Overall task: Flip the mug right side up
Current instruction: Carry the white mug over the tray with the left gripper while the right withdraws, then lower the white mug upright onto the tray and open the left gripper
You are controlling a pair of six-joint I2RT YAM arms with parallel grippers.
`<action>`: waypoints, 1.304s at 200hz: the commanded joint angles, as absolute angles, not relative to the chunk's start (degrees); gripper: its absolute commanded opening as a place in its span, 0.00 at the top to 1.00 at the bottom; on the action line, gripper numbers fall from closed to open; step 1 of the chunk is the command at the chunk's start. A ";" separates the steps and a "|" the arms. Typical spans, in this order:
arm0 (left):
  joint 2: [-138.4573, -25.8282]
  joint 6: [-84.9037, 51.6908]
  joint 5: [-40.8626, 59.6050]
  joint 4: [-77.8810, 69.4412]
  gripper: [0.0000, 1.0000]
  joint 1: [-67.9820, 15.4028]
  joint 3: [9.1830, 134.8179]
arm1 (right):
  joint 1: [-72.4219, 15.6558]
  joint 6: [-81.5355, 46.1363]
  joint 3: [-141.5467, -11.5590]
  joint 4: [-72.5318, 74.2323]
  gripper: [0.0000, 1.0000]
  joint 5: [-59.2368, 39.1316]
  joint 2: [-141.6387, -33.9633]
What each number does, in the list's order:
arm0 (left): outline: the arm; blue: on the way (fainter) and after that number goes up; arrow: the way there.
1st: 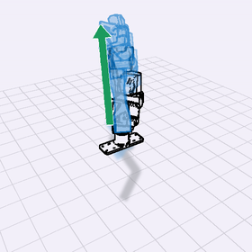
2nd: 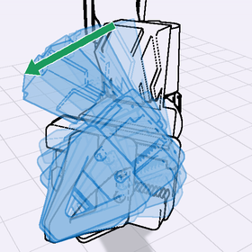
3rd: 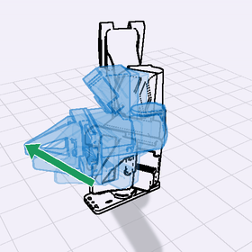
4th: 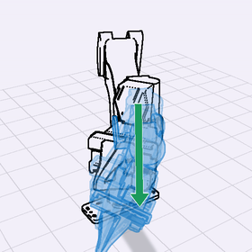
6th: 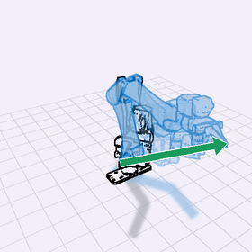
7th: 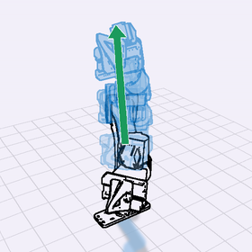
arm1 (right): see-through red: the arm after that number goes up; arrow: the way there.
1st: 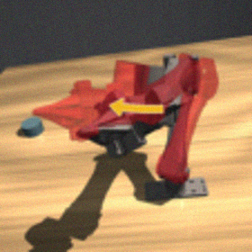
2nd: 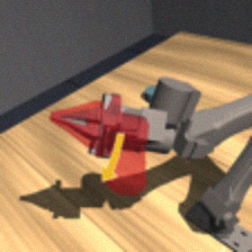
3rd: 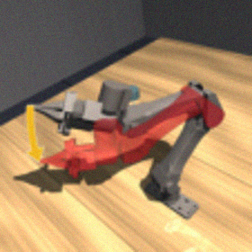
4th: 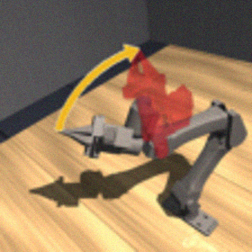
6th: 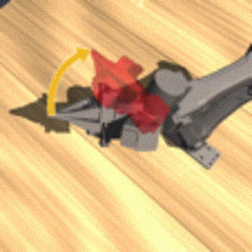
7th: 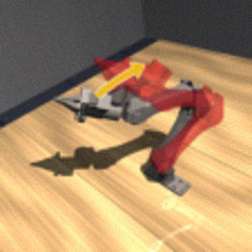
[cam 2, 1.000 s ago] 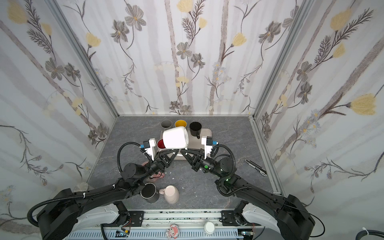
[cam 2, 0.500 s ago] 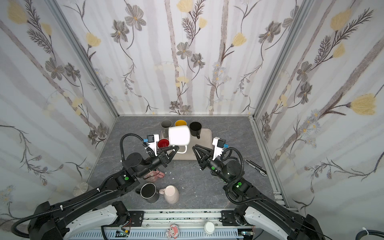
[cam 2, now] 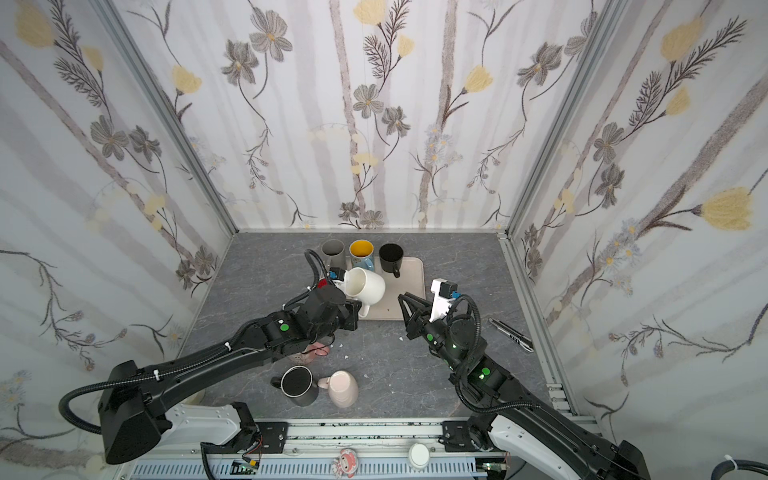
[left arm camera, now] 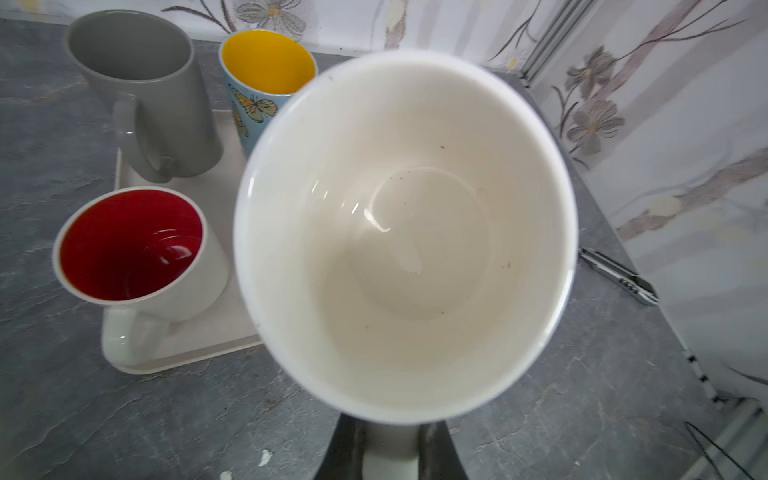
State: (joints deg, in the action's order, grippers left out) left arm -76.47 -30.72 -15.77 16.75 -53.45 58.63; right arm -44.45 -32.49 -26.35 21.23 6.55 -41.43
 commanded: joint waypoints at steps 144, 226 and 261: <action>-98.35 -22.38 -16.68 27.69 1.00 -45.59 71.47 | -39.75 -30.31 -23.72 12.25 0.77 10.00 -33.35; -104.44 -20.21 -16.62 30.42 1.00 -45.29 76.25 | -38.33 -30.40 -22.97 12.46 0.77 9.14 -32.88; -105.25 -20.21 -16.31 30.77 1.00 -45.08 76.55 | -37.90 -30.45 -22.90 12.48 0.77 8.88 -32.99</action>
